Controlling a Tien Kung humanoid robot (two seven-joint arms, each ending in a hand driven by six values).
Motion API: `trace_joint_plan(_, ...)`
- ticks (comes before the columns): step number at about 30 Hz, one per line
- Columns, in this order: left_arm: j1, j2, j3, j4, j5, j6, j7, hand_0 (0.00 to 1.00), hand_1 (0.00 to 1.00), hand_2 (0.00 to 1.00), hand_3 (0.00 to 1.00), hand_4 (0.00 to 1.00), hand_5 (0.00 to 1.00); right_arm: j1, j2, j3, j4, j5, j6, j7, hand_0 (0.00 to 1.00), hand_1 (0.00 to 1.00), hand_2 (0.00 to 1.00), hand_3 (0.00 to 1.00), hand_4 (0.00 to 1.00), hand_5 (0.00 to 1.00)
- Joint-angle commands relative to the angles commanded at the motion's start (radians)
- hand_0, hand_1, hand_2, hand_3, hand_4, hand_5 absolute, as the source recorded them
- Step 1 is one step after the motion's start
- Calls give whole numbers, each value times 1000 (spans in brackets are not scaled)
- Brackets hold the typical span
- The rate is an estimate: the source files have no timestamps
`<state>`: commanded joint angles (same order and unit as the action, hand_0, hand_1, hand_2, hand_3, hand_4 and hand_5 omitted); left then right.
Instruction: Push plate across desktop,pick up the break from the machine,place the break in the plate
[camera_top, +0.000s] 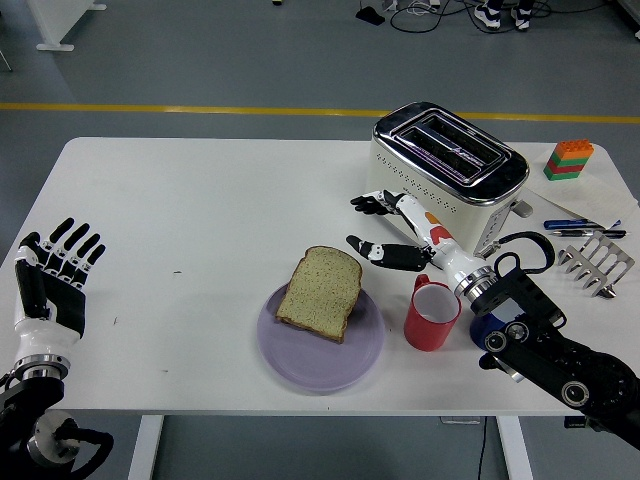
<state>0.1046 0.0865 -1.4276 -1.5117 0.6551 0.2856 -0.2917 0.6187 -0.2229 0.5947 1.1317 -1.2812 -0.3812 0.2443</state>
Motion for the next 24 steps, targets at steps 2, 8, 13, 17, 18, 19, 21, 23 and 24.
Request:
trace_joint_plan(2,1,0,2,0,0,0,0,729,687,678,652,452,998,1,-9,17,15,-21,-6,-4,790,722,703,726,818,358)
trace_joint_plan(8,3,-1,6,1,1,0,0,727,687,678,652,454,998,15,-50,75,54,-57,-39,-17,787,719,700,718,818,361)
trace_joint_plan(13,6,2,9,2,1,0,0,726,686,677,653,454,998,39,-91,140,51,-137,-63,-54,785,714,697,711,793,350)
trace_joint_plan(17,6,3,13,4,2,0,1,727,685,678,653,454,998,44,-108,181,40,-194,-51,-82,783,734,714,709,713,344)
trace_joint_plan(18,7,3,15,4,2,0,2,727,685,678,653,454,998,41,-113,205,40,-208,-37,-109,783,734,714,709,713,344)
trace_joint_plan(19,7,3,17,5,3,0,2,727,685,678,653,454,998,38,-119,229,41,-214,-25,-133,783,734,714,709,713,344)
trace_joint_plan(21,8,5,17,5,4,0,3,727,685,677,654,454,998,41,-128,263,38,-226,-9,-161,790,749,728,714,694,328)
trace_joint_plan(23,9,6,18,5,5,0,4,727,685,677,654,454,998,50,-138,281,31,-240,9,-176,790,749,728,714,694,328)
trace_joint_plan(24,8,8,18,5,6,0,4,727,685,677,654,454,998,59,-147,294,24,-258,27,-192,790,749,728,714,694,328)
